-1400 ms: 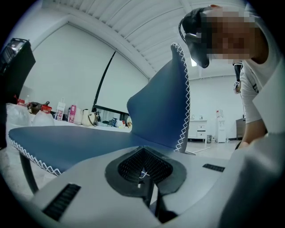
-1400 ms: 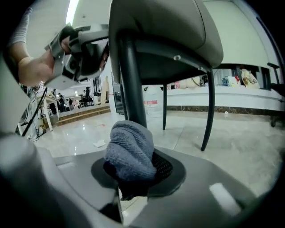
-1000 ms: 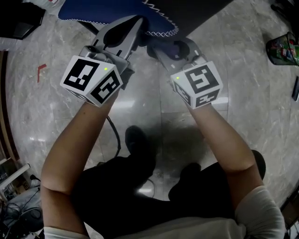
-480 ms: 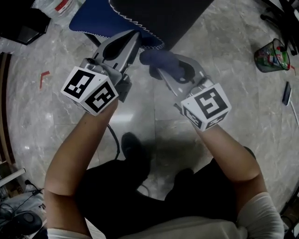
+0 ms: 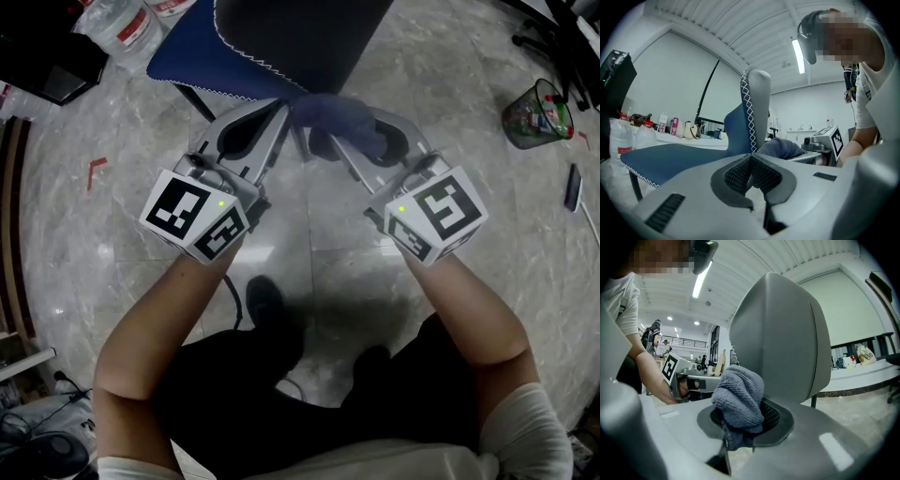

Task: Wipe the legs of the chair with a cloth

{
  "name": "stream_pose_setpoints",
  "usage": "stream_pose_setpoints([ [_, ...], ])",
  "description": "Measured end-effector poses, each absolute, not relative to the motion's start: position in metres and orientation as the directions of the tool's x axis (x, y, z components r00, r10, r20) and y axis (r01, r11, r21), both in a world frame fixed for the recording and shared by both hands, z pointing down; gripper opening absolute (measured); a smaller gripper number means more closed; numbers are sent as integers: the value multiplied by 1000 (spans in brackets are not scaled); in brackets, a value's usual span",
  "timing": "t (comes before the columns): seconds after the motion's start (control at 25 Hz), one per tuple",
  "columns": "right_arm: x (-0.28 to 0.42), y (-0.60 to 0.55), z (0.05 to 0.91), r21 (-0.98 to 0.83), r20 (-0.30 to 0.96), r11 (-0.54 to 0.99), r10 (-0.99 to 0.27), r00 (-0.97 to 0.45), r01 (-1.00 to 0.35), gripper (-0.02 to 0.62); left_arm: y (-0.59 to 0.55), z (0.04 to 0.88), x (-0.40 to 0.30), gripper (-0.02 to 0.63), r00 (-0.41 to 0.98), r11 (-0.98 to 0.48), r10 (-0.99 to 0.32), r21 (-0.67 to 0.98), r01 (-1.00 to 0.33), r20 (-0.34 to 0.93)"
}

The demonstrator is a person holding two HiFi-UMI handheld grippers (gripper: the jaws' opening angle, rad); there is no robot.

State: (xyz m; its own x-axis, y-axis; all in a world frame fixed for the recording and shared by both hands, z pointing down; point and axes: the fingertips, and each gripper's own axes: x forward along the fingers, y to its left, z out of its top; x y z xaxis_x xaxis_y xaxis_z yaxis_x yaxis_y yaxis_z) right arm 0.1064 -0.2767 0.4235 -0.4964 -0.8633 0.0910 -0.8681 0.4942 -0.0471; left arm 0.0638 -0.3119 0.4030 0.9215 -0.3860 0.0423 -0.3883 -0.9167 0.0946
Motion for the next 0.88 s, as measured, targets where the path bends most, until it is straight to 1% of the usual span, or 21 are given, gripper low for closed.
stream_pose_setpoints([
  [0.2, 121, -276, 422, -72, 81, 486, -867, -491, -871, 80, -308, 417, 70, 6, 929, -923, -361, 114, -368, 75],
  [0.6, 132, -280, 419, -63, 59, 474, -877, -477, -878, 81, -305, 418, 76, 6, 937, -934, -342, 87, -347, 72],
  [0.88, 127, -280, 420, -54, 55, 476, -876, -479, -878, 81, -304, 427, 73, 6, 938, -928, -335, 138, -345, 88],
])
